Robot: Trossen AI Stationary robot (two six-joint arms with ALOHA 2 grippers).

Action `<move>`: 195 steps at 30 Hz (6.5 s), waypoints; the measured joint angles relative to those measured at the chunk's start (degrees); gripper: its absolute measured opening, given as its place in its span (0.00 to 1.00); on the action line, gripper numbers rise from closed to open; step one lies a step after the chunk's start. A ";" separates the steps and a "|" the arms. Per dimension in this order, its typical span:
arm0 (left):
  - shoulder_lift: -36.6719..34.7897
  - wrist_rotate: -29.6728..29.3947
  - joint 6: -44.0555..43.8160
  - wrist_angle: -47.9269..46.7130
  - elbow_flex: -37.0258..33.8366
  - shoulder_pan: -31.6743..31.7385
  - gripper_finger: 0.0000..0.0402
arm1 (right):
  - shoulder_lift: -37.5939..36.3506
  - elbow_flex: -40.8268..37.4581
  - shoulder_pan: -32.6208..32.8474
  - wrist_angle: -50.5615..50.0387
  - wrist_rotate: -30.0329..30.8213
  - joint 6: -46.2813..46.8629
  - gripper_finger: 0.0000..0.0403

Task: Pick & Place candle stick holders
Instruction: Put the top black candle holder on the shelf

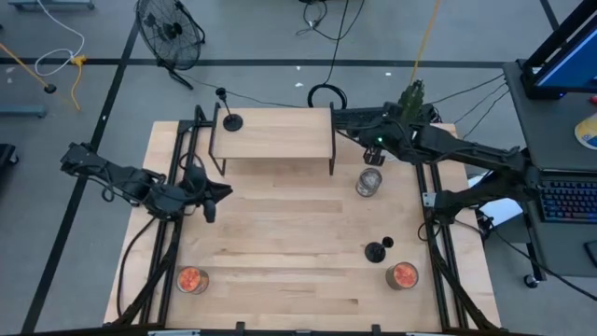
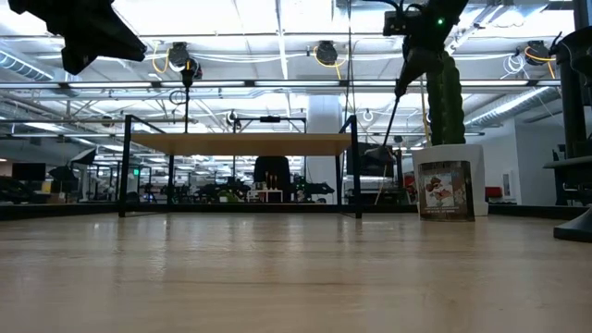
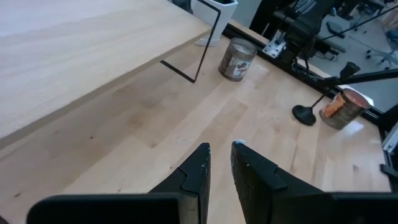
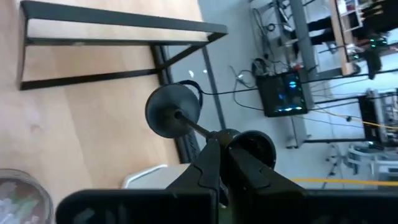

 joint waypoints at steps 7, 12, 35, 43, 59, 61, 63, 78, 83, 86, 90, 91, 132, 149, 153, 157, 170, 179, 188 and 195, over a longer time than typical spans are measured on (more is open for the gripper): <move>1.75 -0.34 0.39 3.42 0.02 0.01 0.17 | -1.24 0.07 0.82 4.72 4.59 -0.84 0.00; 3.22 -0.33 0.38 4.00 0.02 0.01 0.17 | -2.55 0.09 2.56 14.21 10.34 -7.48 0.00; 10.85 -0.37 0.83 6.20 0.02 0.01 0.17 | -3.95 0.09 14.58 26.88 -13.59 -0.31 0.00; 11.05 -0.35 0.79 6.27 0.02 0.00 0.17 | -3.95 0.09 15.43 22.54 -23.86 6.18 0.00; 11.05 0.91 1.73 14.00 0.02 0.01 0.17 | -2.92 0.09 18.15 12.65 -36.22 15.02 0.00; 11.27 2.17 1.88 15.32 0.02 0.00 0.17 | -2.04 0.09 18.67 11.87 -37.58 15.83 0.00; 12.07 3.39 2.99 17.77 0.02 0.00 0.17 | -1.04 0.09 19.15 11.34 -39.02 16.72 0.00; 24.77 4.29 12.58 40.92 0.04 0.01 0.17 | 6.32 0.09 20.22 10.27 -44.43 17.51 0.00; 29.07 6.76 12.69 49.11 0.04 0.99 0.17 | 7.13 0.08 20.37 12.68 -44.47 16.33 0.00; 31.26 10.80 12.40 53.24 0.04 2.54 0.17 | 7.35 0.07 20.53 14.05 -46.11 16.06 0.00; 33.92 13.77 12.77 57.34 0.04 4.46 0.18 | 7.24 0.09 20.65 16.94 -47.46 15.48 0.00; 34.36 14.35 12.85 58.37 0.04 4.86 0.18 | 7.25 0.09 20.64 17.15 -47.50 15.43 0.00; 39.27 27.24 4.21 65.26 0.04 9.43 0.43 | 21.50 14.01 22.49 19.28 -56.36 10.42 0.00; 39.23 29.48 3.76 60.94 1.99 9.38 0.43 | 23.74 13.94 23.21 21.44 -56.71 11.98 0.00; 39.23 29.49 3.31 61.10 2.00 9.58 0.43 | 23.74 13.94 23.21 22.24 -57.94 12.00 0.00; 39.23 30.11 2.61 61.29 2.01 9.58 0.43 | 23.74 13.92 23.23 22.87 -58.02 12.00 0.00; 39.25 30.99 1.79 63.18 2.05 9.58 0.43 | 23.74 13.92 23.12 24.16 -57.98 11.98 0.00; 40.55 31.54 1.65 63.35 3.67 9.58 0.43 | 23.74 13.92 22.91 25.60 -58.13 11.96 0.00; 46.96 39.80 2.51 62.40 7.88 10.56 0.43 | 23.74 13.92 22.73 25.86 -57.59 12.98 0.00; 47.40 43.22 -0.15 62.22 7.85 11.00 0.43 | 23.74 13.92 22.83 24.80 -57.75 13.44 0.00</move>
